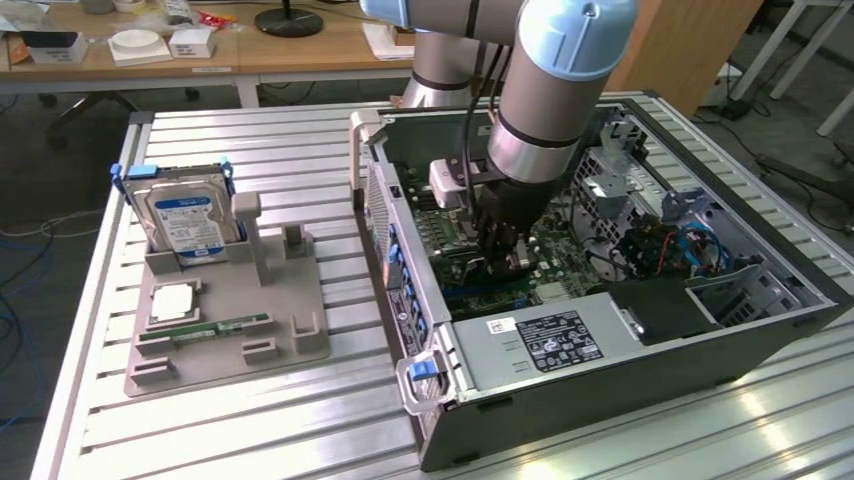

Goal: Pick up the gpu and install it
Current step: 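Insert the gpu into the slot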

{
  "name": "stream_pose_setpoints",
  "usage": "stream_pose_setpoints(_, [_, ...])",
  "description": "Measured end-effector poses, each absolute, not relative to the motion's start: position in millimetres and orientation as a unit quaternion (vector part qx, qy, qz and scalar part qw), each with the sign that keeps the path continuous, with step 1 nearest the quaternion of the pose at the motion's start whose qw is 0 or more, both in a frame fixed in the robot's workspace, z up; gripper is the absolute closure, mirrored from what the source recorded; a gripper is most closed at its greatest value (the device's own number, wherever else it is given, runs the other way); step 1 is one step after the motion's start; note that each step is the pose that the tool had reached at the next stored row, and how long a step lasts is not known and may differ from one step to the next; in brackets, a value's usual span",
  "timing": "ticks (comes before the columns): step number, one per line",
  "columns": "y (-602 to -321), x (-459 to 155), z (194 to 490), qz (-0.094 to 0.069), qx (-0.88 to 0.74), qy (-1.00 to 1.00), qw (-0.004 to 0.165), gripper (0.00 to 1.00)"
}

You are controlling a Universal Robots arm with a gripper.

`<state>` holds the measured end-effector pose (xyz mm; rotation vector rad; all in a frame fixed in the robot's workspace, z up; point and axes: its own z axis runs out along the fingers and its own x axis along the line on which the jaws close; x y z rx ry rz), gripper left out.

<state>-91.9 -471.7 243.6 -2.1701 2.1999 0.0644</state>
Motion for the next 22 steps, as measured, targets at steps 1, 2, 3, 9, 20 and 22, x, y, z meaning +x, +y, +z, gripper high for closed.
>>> stream_pose_setpoints(1, [-471.8,-91.9,242.7,0.021,-0.702,0.712,0.025,0.74])
stream_pose_setpoints(2, [-471.8,-91.9,241.6,0.021,-0.702,0.711,0.025,0.74])
stream_pose_setpoints(3, [-471.9,-91.9,240.7,0.020,-0.702,0.712,0.024,0.74])
stream_pose_setpoints(9, [-471.6,-91.9,239.8,0.021,-0.702,0.712,0.026,0.74])
stream_pose_setpoints(20, [-471.7,-91.9,240.8,0.021,-0.702,0.712,0.025,0.74])
stream_pose_setpoints(22, [-471.7,-91.9,240.8,0.021,-0.702,0.712,0.025,0.74])
